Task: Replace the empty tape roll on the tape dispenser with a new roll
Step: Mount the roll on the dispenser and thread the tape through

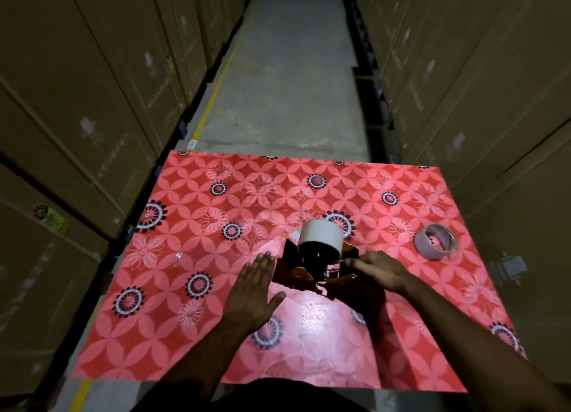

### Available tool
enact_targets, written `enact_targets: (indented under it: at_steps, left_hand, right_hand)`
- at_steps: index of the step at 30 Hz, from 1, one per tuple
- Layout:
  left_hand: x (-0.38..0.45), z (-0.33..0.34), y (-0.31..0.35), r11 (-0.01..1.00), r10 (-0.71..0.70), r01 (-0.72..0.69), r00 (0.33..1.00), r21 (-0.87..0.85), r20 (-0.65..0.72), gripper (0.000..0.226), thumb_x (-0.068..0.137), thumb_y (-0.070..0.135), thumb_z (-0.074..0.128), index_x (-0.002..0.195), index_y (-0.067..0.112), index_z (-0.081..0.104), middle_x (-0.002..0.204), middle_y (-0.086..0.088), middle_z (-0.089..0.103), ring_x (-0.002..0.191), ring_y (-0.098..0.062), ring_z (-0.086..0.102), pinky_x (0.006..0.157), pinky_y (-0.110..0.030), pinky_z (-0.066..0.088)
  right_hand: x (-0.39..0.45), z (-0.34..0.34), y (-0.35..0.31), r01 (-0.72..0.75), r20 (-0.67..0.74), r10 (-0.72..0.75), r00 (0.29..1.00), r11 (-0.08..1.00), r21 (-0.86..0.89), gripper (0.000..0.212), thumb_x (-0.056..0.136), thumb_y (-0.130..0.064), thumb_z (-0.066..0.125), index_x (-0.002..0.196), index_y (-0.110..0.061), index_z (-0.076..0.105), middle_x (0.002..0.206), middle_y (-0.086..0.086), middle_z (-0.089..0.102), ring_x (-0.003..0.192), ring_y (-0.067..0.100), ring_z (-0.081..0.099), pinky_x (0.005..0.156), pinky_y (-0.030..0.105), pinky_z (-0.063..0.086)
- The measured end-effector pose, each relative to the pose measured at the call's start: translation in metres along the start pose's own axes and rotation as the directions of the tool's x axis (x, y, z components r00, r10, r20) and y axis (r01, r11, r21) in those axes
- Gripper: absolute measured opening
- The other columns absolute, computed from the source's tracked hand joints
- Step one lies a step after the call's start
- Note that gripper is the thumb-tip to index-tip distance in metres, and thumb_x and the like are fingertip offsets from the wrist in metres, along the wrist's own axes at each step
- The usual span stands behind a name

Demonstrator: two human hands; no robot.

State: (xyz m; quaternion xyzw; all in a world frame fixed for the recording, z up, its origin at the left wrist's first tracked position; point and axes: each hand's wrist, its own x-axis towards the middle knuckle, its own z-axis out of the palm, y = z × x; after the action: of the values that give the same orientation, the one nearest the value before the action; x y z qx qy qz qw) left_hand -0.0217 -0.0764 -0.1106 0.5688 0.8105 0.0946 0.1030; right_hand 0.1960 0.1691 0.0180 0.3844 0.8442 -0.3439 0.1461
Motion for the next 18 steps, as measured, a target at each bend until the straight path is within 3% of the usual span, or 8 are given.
enact_targets:
  at_steps: [5,9,13,16,18]
  left_hand:
    - [-0.001,0.000,0.005,1.000,-0.025,0.025,1.000,-0.004,0.008,0.086,0.104,0.070,0.019,0.164,0.008,0.024,0.171,-0.009,0.017,0.159,-0.024,0.018,0.128,-0.034,-0.005]
    - [-0.002,0.002,0.007,1.000,0.010,-0.010,1.000,0.016,0.028,0.083,0.105,0.069,0.017,0.164,0.011,0.025,0.171,-0.007,0.019,0.159,-0.024,0.022,0.128,-0.034,-0.002]
    - [-0.002,0.008,0.007,1.000,0.012,-0.012,1.000,0.023,-0.012,0.082,0.105,0.069,0.019,0.166,0.015,0.017,0.174,-0.004,0.014,0.161,-0.019,0.011,0.129,-0.036,-0.002]
    - [-0.001,0.010,0.005,0.999,0.016,-0.015,1.000,0.035,-0.006,0.083,0.103,0.071,0.016,0.167,0.017,0.011,0.175,-0.002,0.007,0.162,-0.018,0.005,0.128,-0.037,-0.003]
    - [0.000,0.011,0.005,0.999,0.019,-0.018,1.000,0.037,-0.014,0.084,0.103,0.071,0.015,0.167,0.018,0.010,0.174,-0.001,0.004,0.162,-0.018,0.003,0.128,-0.037,-0.004]
  right_hand:
    - [-0.009,-0.014,0.026,-0.022,-0.023,0.023,0.999,0.999,0.046,0.054,0.096,-0.058,0.052,0.056,-0.023,0.059,0.053,-0.003,0.061,0.051,0.008,0.055,0.061,0.033,0.039]
    - [-0.006,-0.016,0.017,0.010,0.009,-0.010,1.000,1.000,-0.022,0.058,0.096,-0.063,0.047,0.058,-0.021,0.058,0.054,-0.003,0.063,0.050,0.007,0.056,0.061,0.032,0.040]
    - [-0.020,-0.023,0.045,-0.013,-0.029,0.017,0.999,0.990,0.137,0.054,0.091,-0.066,0.053,0.061,-0.021,0.059,0.054,-0.003,0.060,0.050,0.010,0.055,0.060,0.033,0.038]
    - [-0.033,-0.022,0.051,0.004,-0.010,-0.001,1.000,0.970,0.241,0.061,0.080,-0.084,0.044,0.100,-0.030,0.064,0.066,-0.004,0.065,0.058,0.010,0.063,0.061,0.029,0.043]
    - [-0.034,-0.019,0.048,0.081,0.027,-0.087,0.996,0.983,0.162,0.082,0.071,-0.094,0.040,0.127,-0.034,0.045,0.087,-0.008,0.068,0.072,0.006,0.063,0.067,0.027,0.043]
